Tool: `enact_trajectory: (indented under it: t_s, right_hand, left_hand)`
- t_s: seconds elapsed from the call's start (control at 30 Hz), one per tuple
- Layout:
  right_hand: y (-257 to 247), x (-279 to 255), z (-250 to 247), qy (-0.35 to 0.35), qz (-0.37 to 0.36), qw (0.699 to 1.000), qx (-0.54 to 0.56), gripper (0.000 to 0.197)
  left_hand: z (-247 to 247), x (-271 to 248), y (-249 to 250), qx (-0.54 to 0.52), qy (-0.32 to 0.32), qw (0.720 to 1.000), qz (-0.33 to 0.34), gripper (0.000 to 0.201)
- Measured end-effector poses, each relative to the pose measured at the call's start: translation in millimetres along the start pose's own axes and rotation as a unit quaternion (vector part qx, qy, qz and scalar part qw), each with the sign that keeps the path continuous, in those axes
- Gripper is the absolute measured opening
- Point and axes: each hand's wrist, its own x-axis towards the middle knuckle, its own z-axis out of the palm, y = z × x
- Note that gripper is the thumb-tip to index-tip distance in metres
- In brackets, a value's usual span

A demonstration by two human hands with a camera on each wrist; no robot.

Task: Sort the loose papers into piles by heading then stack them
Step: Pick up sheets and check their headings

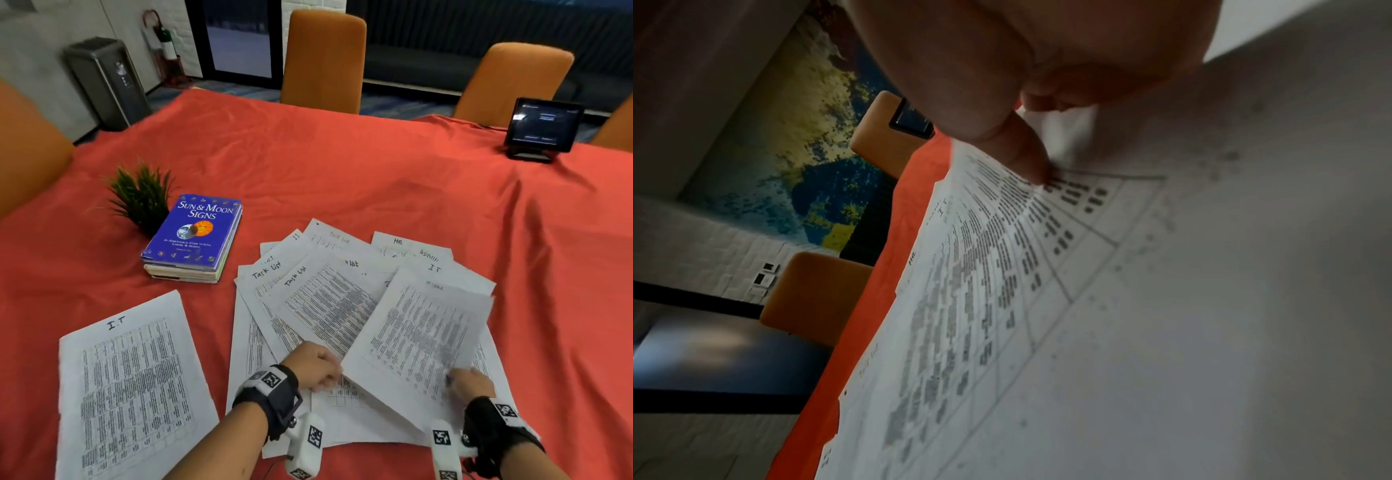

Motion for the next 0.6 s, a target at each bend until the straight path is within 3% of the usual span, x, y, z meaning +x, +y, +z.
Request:
enact_trajectory:
  t_s: [0.13,0.27,0.37,0.43,0.6]
  right_hand:
    - [-6,10,-18,0.056,-0.023,0.998,0.036,0.031]
    - [-24,12,-27,0.104,-0.067,0.987,0.107,0.027]
    - [-49,7,-24,0.058,-0.129,0.989,0.051,0.029]
    - [-67,5,-16,0.004,-0.161,0.987,-0.02,0.016]
    - [-94,11,14,-0.063,-0.217,0.961,-0.159,0.012]
  left_hand:
    - [-20,2,-22,-0.188,0.132,0.972,-0.054,0.014]
    - [-29,1,-22,-0.304,0.155,0.936,-0.083,0.021]
    - [-26,1,-14,-0.316,0.143,0.934,-0.088,0.021]
    - [-23,4,-8,-0.315,0.146,0.933,-0.093,0.015]
    - [-20,21,0,-0.276,0.208,0.934,-0.09,0.015]
